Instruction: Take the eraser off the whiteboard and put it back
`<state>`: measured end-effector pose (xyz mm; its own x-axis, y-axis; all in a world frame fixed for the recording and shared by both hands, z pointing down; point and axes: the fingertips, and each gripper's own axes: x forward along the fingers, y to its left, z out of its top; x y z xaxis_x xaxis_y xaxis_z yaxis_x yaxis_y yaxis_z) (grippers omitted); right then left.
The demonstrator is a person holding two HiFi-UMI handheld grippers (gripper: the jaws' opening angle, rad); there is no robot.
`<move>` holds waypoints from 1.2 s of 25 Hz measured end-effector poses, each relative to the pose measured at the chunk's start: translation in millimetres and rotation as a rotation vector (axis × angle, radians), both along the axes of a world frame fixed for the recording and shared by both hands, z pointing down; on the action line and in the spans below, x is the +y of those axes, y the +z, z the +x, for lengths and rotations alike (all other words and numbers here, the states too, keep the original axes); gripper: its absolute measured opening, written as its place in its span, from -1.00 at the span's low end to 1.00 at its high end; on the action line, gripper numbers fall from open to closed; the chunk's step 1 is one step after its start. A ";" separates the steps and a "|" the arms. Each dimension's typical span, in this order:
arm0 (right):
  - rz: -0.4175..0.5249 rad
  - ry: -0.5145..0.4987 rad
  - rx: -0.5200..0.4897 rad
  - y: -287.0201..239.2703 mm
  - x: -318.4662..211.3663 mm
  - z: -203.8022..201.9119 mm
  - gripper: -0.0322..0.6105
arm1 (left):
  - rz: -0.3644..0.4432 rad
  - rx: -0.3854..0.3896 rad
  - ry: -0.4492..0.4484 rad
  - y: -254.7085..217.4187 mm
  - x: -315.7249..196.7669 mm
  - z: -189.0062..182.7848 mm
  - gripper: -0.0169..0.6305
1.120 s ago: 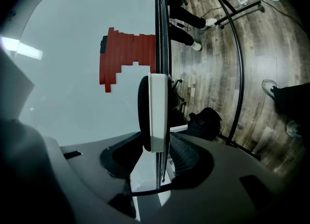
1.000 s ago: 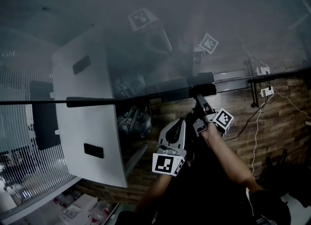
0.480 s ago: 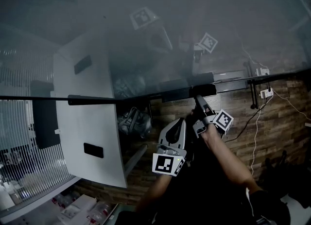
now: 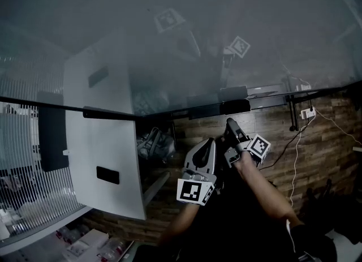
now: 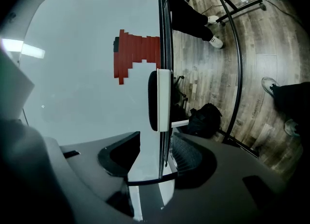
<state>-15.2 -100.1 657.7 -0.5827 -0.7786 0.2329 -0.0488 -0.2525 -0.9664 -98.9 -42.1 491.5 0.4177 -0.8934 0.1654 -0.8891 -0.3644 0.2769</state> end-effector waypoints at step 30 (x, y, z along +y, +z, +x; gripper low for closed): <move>0.965 -0.230 1.174 -239.3 45.4 13.2 -0.86 | 0.233 -0.027 -0.006 -81.2 27.2 -4.8 -0.92</move>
<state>-2.0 -54.7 418.4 -0.5622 -0.8199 0.1079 -0.8250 0.5469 -0.1422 -103.8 -15.0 410.3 0.4108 -0.9111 -0.0350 -0.8973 -0.4107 0.1619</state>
